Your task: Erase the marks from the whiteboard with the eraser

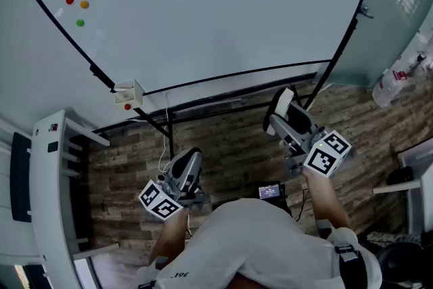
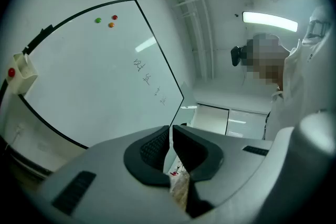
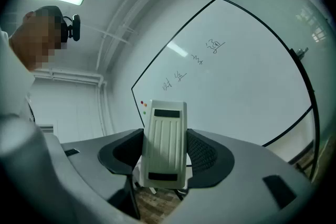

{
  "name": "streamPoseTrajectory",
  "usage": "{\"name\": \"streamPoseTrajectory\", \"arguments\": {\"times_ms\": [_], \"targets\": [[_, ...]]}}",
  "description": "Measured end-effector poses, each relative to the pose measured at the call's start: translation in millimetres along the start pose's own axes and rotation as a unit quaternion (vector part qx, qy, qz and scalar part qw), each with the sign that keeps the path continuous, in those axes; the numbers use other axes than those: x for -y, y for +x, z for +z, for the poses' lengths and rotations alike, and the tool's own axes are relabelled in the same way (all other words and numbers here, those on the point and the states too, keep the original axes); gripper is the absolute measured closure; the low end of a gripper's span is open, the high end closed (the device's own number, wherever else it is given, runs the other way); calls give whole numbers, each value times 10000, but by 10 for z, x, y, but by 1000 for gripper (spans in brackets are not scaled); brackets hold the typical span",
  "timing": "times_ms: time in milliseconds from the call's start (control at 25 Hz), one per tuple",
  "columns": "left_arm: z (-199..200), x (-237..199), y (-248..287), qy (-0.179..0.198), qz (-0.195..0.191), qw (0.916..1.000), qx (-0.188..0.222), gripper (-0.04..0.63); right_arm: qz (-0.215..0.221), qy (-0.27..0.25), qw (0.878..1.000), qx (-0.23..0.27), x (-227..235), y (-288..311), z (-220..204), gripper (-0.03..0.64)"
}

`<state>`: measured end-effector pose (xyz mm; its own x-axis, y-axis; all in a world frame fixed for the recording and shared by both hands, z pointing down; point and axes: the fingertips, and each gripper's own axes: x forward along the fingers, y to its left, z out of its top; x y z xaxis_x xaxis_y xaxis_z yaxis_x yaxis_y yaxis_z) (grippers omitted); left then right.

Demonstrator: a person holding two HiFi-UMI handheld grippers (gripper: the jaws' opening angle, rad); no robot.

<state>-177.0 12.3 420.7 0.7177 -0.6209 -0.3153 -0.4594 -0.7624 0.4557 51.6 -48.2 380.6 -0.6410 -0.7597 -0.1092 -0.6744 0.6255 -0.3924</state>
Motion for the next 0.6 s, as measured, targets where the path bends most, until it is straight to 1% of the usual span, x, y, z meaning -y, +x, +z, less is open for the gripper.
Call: {"name": "streamPoseTrajectory", "arguments": {"times_ms": [400, 600], "targets": [[-116, 60, 87, -4, 130, 9999, 26, 571, -10, 35, 10000, -80, 153, -99, 1, 342], [-191, 101, 164, -3, 194, 9998, 41, 571, -136, 21, 9999, -68, 288, -126, 64, 342]]}}
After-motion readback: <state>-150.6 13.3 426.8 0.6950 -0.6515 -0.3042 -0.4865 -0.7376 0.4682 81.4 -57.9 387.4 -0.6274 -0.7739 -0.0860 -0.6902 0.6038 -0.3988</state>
